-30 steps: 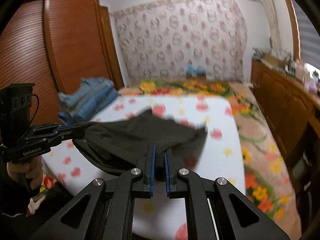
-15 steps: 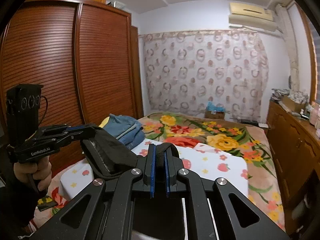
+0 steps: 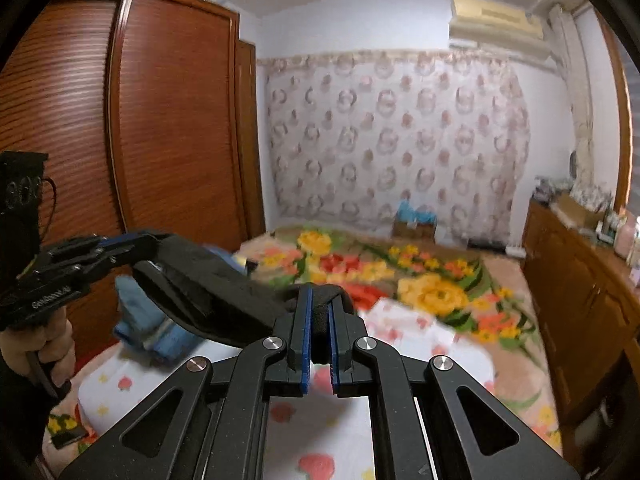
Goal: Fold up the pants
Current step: 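Carry the held edge over and lower it onto the garment with both tools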
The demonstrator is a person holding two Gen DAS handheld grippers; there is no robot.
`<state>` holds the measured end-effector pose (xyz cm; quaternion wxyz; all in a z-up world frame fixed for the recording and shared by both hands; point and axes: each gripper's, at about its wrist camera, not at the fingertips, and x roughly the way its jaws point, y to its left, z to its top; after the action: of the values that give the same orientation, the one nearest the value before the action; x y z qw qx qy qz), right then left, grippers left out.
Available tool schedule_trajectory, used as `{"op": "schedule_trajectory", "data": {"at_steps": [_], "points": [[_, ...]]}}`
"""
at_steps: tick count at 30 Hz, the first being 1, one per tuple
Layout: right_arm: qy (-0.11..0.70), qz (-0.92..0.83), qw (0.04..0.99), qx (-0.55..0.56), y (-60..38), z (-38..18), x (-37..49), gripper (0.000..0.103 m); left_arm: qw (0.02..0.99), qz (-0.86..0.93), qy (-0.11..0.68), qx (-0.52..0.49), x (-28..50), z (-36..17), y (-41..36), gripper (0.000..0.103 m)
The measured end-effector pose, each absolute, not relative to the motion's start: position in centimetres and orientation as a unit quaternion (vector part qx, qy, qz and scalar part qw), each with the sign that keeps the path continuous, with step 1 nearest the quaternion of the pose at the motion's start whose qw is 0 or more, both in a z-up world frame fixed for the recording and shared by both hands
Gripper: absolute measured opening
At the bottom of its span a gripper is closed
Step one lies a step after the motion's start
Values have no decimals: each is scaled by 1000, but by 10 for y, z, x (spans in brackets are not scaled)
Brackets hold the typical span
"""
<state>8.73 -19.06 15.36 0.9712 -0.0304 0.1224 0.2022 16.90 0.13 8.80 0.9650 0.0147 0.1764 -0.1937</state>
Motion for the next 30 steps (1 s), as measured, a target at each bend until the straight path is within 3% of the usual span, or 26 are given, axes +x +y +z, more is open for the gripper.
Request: {"op": "schedule_trajectory", "data": {"at_steps": [10, 30], "points": [[235, 223, 946, -33, -171, 79, 89, 7, 942, -209, 264, 5, 133, 2, 3, 7], [290, 247, 924, -20, -192, 68, 81, 7, 931, -212, 296, -14, 73, -41, 3, 7]]}}
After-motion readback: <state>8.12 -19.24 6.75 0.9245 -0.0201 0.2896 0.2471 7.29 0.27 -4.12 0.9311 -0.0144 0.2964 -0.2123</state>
